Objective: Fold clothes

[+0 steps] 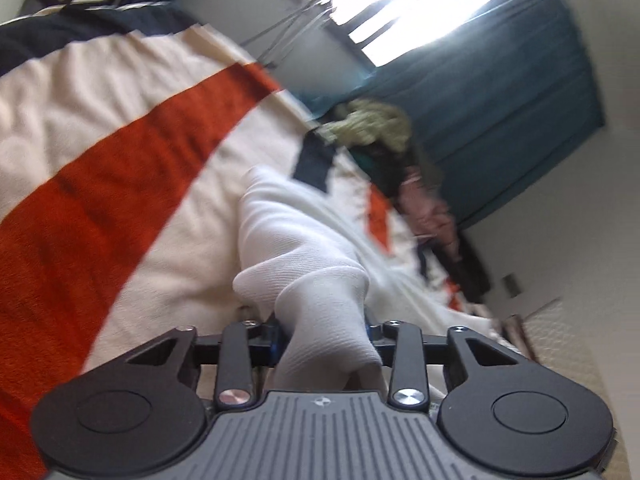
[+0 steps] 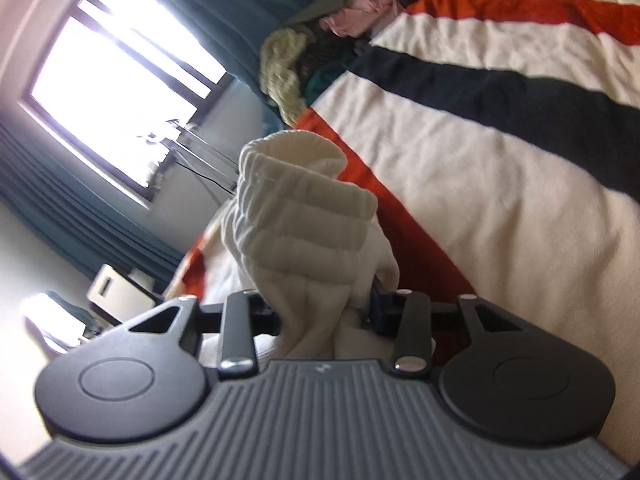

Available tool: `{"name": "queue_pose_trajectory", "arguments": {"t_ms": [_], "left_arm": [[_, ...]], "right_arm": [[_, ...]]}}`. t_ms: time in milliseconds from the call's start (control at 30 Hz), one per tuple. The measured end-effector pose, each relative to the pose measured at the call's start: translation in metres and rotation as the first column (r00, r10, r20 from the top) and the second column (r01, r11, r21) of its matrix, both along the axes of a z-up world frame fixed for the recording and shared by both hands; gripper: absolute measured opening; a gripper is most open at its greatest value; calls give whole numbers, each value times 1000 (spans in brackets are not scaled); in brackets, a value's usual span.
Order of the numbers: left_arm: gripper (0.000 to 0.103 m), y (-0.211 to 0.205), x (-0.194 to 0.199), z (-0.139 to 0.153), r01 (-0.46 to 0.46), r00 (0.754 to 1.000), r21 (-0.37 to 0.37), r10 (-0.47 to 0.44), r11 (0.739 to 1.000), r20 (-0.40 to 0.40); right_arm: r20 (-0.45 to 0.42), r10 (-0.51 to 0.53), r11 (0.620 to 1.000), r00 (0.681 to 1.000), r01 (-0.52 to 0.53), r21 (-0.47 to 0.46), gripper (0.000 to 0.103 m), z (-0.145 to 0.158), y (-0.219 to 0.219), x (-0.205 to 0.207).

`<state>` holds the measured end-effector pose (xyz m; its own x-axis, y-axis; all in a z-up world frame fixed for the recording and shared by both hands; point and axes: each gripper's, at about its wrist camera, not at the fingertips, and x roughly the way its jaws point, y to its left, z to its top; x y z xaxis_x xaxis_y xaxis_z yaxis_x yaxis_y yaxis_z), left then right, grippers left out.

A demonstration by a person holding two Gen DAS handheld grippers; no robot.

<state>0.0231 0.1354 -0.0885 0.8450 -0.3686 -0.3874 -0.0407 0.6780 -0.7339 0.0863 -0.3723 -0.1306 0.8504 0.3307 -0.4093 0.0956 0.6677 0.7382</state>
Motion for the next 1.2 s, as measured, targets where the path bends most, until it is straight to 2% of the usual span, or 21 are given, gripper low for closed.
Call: {"name": "queue_pose_trajectory", "arguments": {"t_ms": [67, 267, 400, 567, 633, 733, 833, 1000, 1133, 1200], "left_arm": [[32, -4, -3, 7, 25, 999, -20, -24, 999, 38], [32, -41, -5, 38, 96, 989, 35, -100, 995, 111], [31, -73, 21, 49, 148, 983, -16, -145, 989, 114], [30, -130, 85, 65, 191, 974, -42, -184, 981, 131], [30, -157, 122, 69, 218, 969, -48, -210, 975, 131], [29, -204, 190, 68, 263, 962, -38, -259, 964, 85], [29, -252, 262, 70, 293, 956, -9, -293, 956, 35], [29, -321, 359, 82, 373, 927, 129, -375, 919, -7], [30, -363, 396, 67, 422, 899, 232, -438, 876, 18], [31, -373, 402, 41, 448, 885, 247, -465, 859, 14]], "right_arm": [[18, -17, 1000, 1000, 17, 20, 41, 7, -7, -6], [100, -52, 996, 994, 44, 81, 40, 37, -38, -16], [149, -88, 992, 985, 73, 102, 40, 65, -70, -7], [180, -140, 988, 974, 126, 87, 40, 94, -117, 20], [194, -162, 986, 967, 149, 78, 40, 103, -139, 38], [241, -197, 980, 950, 186, 69, 40, 110, -173, 73], [247, -246, 969, 937, 236, 70, 40, 107, -208, 118], [193, -318, 948, 928, 308, 82, 40, 91, -261, 190], [201, -360, 933, 911, 346, 101, 40, 60, -290, 210], [165, -392, 919, 905, 377, 113, 40, 31, -298, 213]]}}
